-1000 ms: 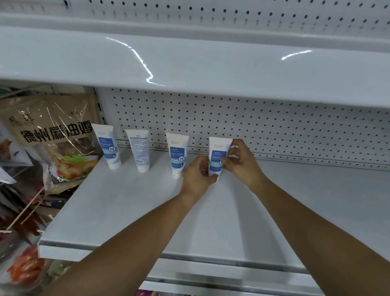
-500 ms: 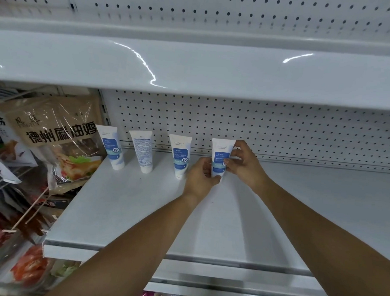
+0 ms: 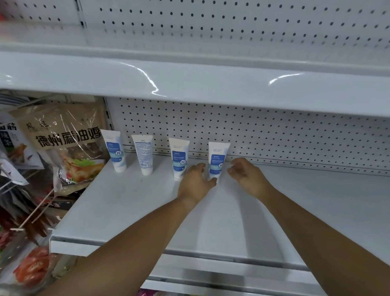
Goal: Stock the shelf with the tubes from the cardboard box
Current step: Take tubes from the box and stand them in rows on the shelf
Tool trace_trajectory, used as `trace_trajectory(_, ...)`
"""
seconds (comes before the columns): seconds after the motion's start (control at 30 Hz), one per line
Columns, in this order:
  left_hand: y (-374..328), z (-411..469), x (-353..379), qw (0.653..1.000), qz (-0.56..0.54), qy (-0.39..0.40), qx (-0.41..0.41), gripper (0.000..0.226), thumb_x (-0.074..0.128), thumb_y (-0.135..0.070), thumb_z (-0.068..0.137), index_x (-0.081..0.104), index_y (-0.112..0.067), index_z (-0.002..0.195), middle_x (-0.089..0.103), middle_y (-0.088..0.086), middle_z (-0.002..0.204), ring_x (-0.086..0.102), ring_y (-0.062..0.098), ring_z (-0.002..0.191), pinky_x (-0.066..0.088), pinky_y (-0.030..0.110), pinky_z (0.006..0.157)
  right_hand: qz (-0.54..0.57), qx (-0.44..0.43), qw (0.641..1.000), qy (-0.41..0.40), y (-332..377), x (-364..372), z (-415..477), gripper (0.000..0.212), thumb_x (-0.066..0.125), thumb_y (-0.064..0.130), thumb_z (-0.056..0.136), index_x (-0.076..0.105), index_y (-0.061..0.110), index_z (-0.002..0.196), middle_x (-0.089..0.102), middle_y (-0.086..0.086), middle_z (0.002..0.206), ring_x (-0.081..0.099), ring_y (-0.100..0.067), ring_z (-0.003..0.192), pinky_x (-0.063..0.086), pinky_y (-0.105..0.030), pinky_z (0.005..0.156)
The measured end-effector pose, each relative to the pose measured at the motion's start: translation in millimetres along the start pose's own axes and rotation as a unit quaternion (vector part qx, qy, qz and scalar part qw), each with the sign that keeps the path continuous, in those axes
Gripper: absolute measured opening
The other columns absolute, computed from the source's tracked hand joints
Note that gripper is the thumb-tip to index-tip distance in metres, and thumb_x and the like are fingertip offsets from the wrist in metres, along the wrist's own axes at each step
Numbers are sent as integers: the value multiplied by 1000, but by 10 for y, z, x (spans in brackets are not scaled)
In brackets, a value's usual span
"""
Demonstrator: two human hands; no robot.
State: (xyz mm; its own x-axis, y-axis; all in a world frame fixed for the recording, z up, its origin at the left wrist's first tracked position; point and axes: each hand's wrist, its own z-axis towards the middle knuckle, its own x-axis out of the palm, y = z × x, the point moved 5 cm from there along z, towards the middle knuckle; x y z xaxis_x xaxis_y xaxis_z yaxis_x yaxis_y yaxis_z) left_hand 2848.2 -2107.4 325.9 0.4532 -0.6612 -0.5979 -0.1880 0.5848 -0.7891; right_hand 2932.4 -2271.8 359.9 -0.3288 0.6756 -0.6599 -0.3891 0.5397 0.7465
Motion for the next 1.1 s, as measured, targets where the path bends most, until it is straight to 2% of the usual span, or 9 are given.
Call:
trace_trajectory(0.1,-72,-116,-88,996,89,14,-21,67,69,-45,84,47,-14,139,57,8,129,59,25,115,53,39,90,-98,2,995,34,-86,-76,-157,45,57,46,94,52,19,129,57,1,125,57,-16,114,48,-30,91)
trace_trajectory(0.27,-217,-306,-282,970,243,23,15,54,59,-55,87,57,-11,118,60,8,114,59,25,103,51,35,78,-219,-52,972,63,-97,-239,-339,55,52,54,93,47,22,137,51,0,133,51,-16,119,44,-34,101)
trace_trajectory(0.47,-300,-558,-637,899,427,-19,94,57,47,-61,89,60,-12,114,62,7,112,57,24,104,43,33,84,-309,-87,939,124,-7,-201,-547,64,48,61,91,43,23,142,47,3,139,49,-16,124,44,-33,100)
trace_trajectory(0.57,-166,-734,-947,897,435,-29,69,57,48,-64,87,61,-14,113,63,5,110,58,24,102,44,32,84,-333,-122,924,141,143,-70,-620,56,47,60,93,50,23,135,54,4,127,55,-14,112,47,-28,90)
trace_trajectory(0.67,40,-951,-1309,903,428,-38,21,60,49,-67,85,63,-16,114,64,4,110,59,24,102,47,32,85,-319,-171,921,144,415,137,-696,38,49,58,92,63,26,109,62,7,96,57,-13,90,49,-27,78)
trace_trajectory(0.77,304,-1230,-1704,908,414,-49,-28,61,51,-68,84,66,-18,114,66,4,108,60,23,102,49,32,85,-296,-217,916,161,751,449,-744,29,50,56,92,60,29,93,60,8,89,57,-13,84,49,-28,75)
trace_trajectory(0.97,854,-1911,-2484,913,387,-71,-107,61,51,-70,82,65,-24,119,68,-2,110,62,22,104,52,32,80,-259,-315,889,206,1613,1296,-896,39,51,57,91,59,28,116,55,10,103,55,-10,94,50,-31,84)
trace_trajectory(1.03,1029,-2148,-2729,913,383,-75,-118,55,50,-67,81,66,-26,113,68,-3,106,64,22,101,54,34,77,-245,-338,881,223,1885,1629,-971,41,52,56,90,58,28,119,55,11,106,56,-11,98,50,-32,87)
trace_trajectory(1.1,1223,-2388,-2962,915,374,-74,-133,38,51,-62,81,61,-30,100,66,-2,98,64,23,94,55,35,75,-236,-359,870,243,2159,1985,-1058,41,52,56,89,57,29,120,57,9,110,57,-12,101,50,-33,88)
